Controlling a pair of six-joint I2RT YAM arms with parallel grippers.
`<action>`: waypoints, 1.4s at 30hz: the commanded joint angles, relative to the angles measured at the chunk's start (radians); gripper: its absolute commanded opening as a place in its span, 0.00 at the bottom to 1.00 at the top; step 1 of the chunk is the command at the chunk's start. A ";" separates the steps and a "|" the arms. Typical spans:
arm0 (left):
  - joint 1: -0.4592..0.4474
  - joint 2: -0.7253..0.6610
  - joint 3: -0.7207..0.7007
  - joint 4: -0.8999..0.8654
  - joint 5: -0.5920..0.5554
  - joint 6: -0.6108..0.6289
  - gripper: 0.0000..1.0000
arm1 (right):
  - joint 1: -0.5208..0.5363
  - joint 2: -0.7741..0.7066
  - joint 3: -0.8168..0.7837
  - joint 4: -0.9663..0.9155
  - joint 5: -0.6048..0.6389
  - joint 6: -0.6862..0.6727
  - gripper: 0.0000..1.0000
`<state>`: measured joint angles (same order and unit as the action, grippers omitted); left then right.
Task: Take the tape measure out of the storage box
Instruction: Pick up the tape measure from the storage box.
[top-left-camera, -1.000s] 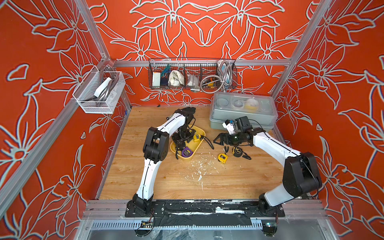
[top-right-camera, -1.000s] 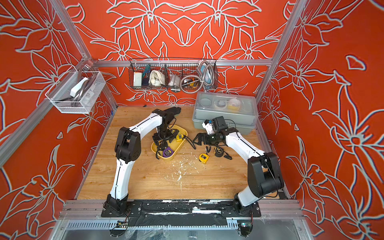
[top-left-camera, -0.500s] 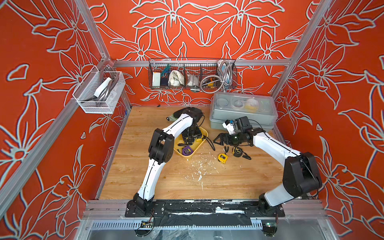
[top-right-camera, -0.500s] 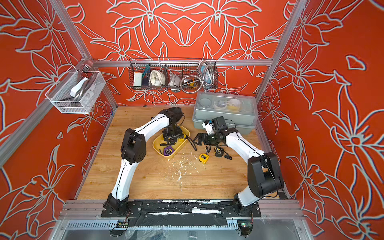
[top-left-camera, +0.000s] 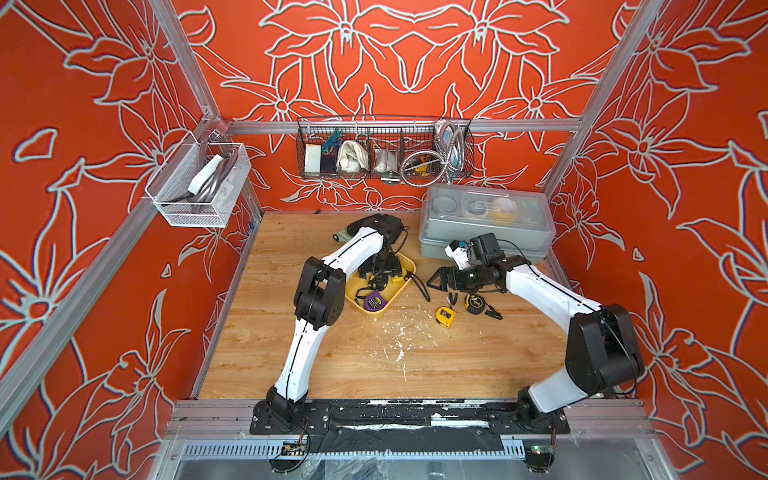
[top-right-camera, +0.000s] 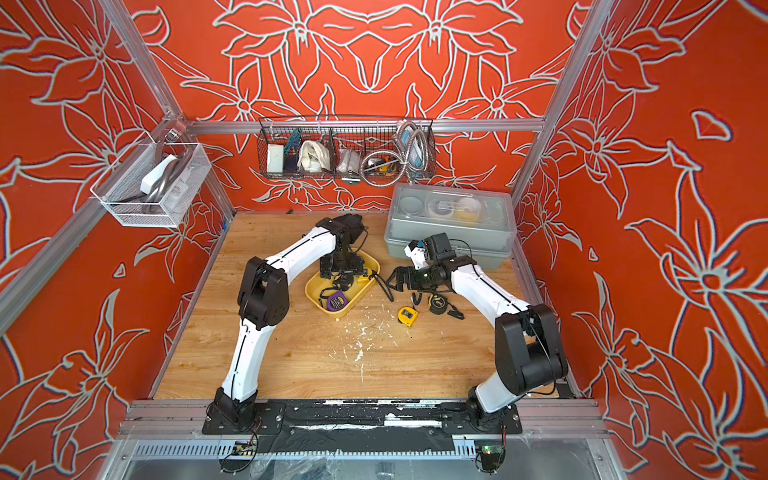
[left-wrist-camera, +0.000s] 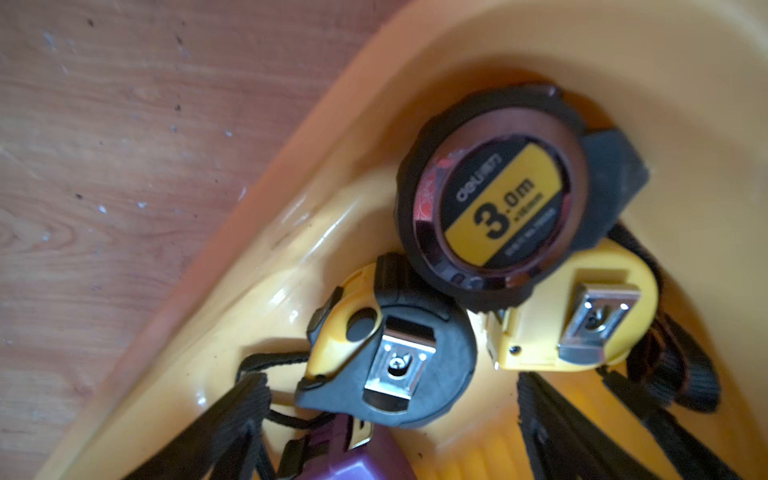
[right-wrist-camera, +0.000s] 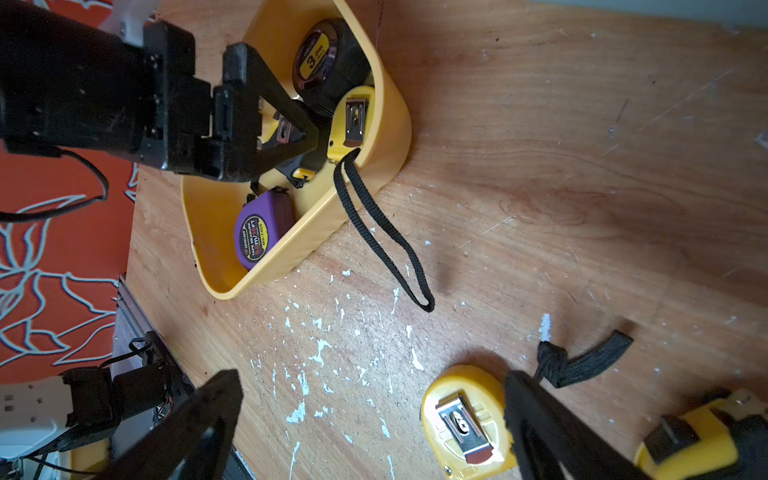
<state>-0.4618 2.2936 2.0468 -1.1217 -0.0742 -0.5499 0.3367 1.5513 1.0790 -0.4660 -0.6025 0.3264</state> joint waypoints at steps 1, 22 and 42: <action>0.010 0.007 0.027 -0.017 -0.003 0.082 0.95 | 0.008 -0.016 0.007 -0.023 0.014 -0.009 1.00; 0.034 0.072 -0.041 0.042 0.056 0.193 0.55 | 0.008 -0.050 0.015 -0.046 0.027 -0.007 1.00; 0.009 -0.344 -0.265 0.088 0.154 0.441 0.32 | -0.006 0.125 0.063 0.286 -0.480 0.308 1.00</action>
<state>-0.4366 2.0010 1.8080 -1.0313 0.0273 -0.1688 0.3355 1.6447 1.1175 -0.2867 -0.9520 0.5201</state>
